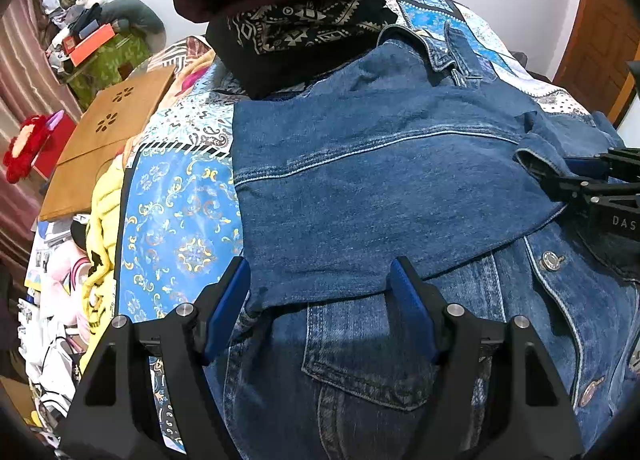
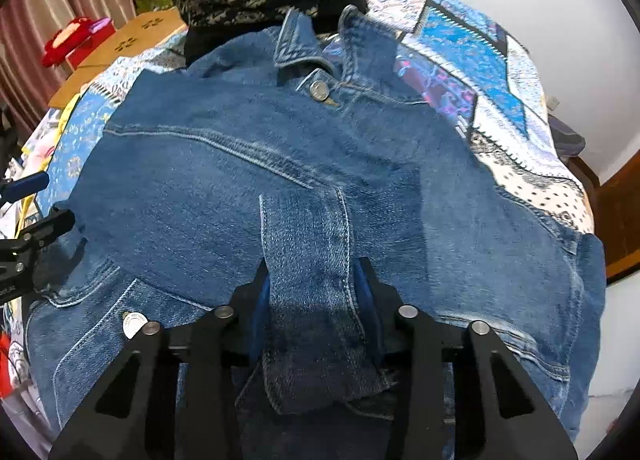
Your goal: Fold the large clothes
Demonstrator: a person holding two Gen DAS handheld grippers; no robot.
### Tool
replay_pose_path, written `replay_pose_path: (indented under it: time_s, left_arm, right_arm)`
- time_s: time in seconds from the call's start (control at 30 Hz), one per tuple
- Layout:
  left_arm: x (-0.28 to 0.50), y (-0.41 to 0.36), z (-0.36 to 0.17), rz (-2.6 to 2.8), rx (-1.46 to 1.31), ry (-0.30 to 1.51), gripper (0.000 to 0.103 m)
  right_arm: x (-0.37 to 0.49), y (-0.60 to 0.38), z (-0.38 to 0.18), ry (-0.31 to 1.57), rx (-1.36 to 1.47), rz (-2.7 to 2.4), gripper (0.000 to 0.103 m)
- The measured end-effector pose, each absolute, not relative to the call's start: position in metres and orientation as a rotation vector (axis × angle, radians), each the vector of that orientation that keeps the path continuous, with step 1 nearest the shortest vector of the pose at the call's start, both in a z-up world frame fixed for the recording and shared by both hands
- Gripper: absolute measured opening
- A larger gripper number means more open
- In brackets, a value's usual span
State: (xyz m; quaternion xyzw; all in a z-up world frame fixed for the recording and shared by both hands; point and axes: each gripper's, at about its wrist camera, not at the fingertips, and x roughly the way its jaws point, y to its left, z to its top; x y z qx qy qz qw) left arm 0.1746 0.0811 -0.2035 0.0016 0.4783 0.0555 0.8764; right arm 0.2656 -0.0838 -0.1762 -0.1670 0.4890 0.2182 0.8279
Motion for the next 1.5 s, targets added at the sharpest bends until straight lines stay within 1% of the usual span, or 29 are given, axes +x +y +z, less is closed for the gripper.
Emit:
replay_pose_path:
  time_s: [0.13,0.4,0.53,0.7,0.9,0.97,1.03,1.1,1.3,1.5]
  left_arm:
    - [0.177,0.08,-0.2,0.113,0.016,0.988,0.071]
    - [0.185,0.071,-0.195,0.101,0.02,0.979,0.071]
    - [0.187,0.062,-0.195,0.086,0.035,0.982,0.071]
    - [0.189,0.05,-0.193,0.066,0.056,0.982,0.071]
    - [0.196,0.033,-0.177,0.038,0.081,0.949,0.071]
    - [0.2,0.026,-0.167,0.028,0.092,0.923,0.071]
    - [0.203,0.019,-0.158,0.016,0.094,0.898,0.071]
    - [0.207,0.012,-0.149,-0.002,0.09,0.872,0.071]
    - [0.216,-0.012,-0.13,-0.065,0.057,0.828,0.072]
    - [0.223,-0.032,-0.133,-0.114,0.027,0.844,0.072]
  right_arm:
    - [0.264,-0.103,-0.154,0.975,-0.274,0.417,0.033]
    - [0.275,-0.186,-0.111,0.932,0.064,0.299,0.032]
    - [0.272,-0.215,-0.105,0.911,0.118,0.224,0.032]
    - [0.26,-0.246,-0.112,0.916,0.152,0.151,0.032]
    - [0.241,-0.275,-0.098,0.878,0.178,0.126,0.032]
    - [0.235,-0.289,-0.092,0.859,0.206,0.115,0.036]
    - [0.228,-0.304,-0.088,0.839,0.247,0.089,0.049]
    - [0.219,-0.324,-0.085,0.806,0.302,0.045,0.054]
    - [0.205,-0.377,-0.101,0.827,0.441,-0.067,0.056]
    - [0.197,-0.423,-0.148,0.932,0.664,-0.125,0.056]
